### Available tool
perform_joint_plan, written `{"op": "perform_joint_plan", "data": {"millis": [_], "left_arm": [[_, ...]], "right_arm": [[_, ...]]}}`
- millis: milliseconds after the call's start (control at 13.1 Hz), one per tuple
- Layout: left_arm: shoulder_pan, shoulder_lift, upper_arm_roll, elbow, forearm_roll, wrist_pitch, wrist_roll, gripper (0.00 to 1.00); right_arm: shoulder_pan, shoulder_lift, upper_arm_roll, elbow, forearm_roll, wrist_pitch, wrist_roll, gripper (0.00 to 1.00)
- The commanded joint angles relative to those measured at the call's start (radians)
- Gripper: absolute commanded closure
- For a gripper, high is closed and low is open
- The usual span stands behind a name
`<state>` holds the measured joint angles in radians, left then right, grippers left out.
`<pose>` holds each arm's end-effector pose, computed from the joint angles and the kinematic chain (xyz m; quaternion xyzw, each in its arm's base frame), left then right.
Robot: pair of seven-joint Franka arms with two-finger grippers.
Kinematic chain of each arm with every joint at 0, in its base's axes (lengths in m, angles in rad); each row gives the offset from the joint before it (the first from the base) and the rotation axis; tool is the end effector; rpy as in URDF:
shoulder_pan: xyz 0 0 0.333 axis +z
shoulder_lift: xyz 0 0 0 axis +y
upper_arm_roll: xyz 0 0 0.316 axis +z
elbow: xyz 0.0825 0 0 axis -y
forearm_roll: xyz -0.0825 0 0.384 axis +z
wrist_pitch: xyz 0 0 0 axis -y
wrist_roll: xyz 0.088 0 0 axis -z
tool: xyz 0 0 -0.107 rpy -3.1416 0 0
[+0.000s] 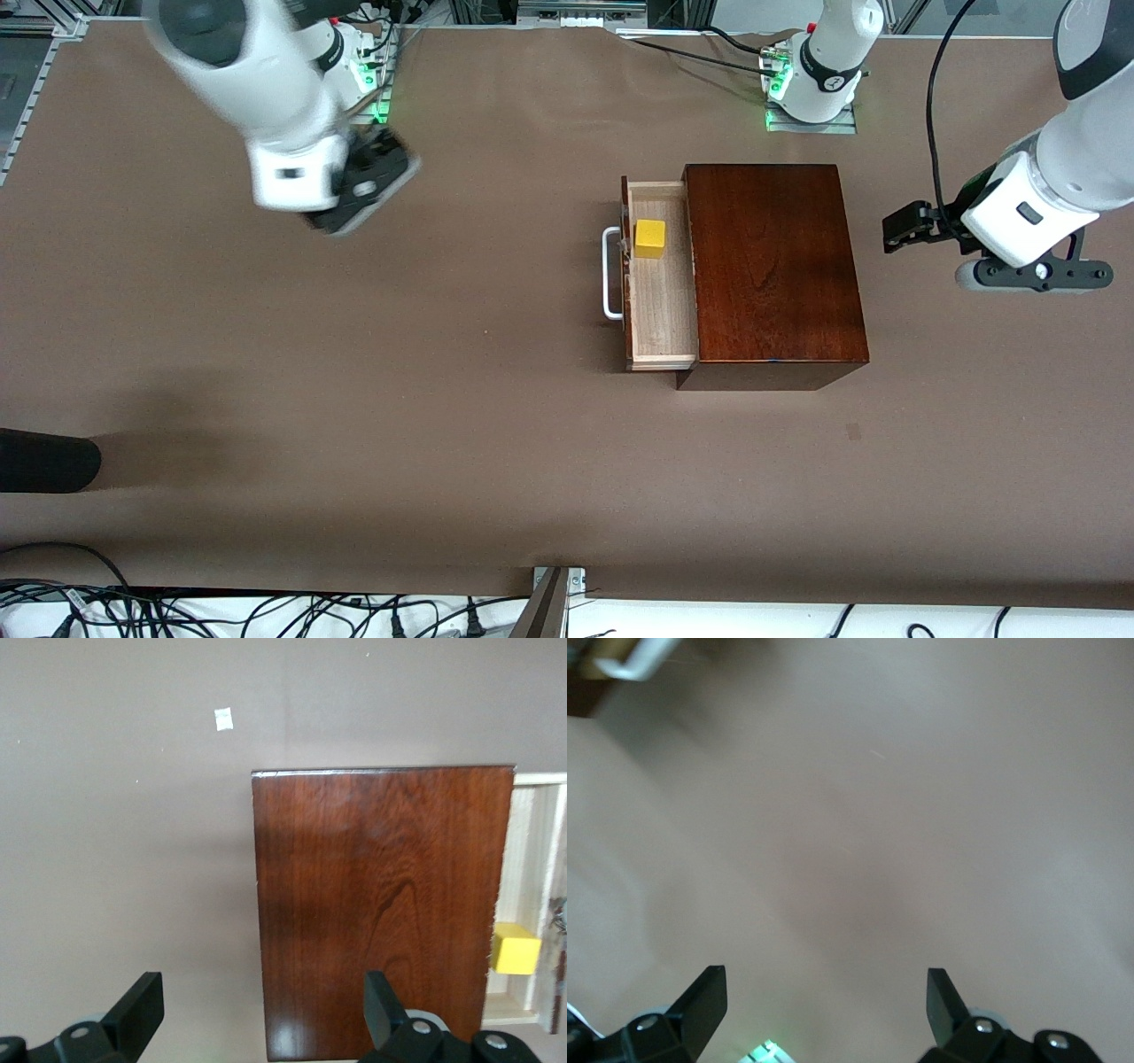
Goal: Open drawer, take yellow block, close drawer
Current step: 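Lower the right gripper over the yellow cube inside the drawer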
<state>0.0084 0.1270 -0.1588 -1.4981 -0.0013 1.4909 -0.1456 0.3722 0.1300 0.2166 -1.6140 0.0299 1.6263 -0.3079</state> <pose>0.5765 -0.0818 0.5806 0.9977 -0.0024 -0.0671 0.0008 0.4922 0.3243 0.5360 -0.9001 -0.4310 0.0608 0.0205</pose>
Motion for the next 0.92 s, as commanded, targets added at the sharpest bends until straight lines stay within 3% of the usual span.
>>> {"op": "perform_joint_plan", "data": {"millis": [0, 153, 383, 536, 766, 843], "left_arm": [[0.005, -0.197, -0.013, -0.273, 0.029, 0.156, 0.055, 0.00], [0.013, -0.210, -0.007, -0.300, 0.053, 0.216, 0.147, 0.00], [0.033, -0.167, -0.001, -0.246, 0.047, 0.152, 0.146, 0.00], [0.033, -0.138, -0.001, -0.211, 0.047, 0.141, 0.133, 0.00], [0.080, -0.012, 0.002, -0.049, 0.055, 0.137, 0.139, 0.00], [0.081, -0.013, 0.002, -0.047, 0.057, 0.135, 0.133, 0.00]], "right_arm": [[0.150, 0.179, 0.026, 0.193, -0.016, 0.015, -0.031, 0.00], [0.282, 0.305, 0.026, 0.323, -0.085, 0.058, -0.037, 0.00], [0.417, 0.456, 0.024, 0.454, -0.189, 0.145, -0.066, 0.00], [0.450, 0.516, 0.023, 0.488, -0.221, 0.197, -0.069, 0.00], [0.459, 0.580, 0.024, 0.491, -0.251, 0.300, -0.111, 0.00], [0.467, 0.600, 0.023, 0.502, -0.252, 0.316, -0.111, 0.00]]}}
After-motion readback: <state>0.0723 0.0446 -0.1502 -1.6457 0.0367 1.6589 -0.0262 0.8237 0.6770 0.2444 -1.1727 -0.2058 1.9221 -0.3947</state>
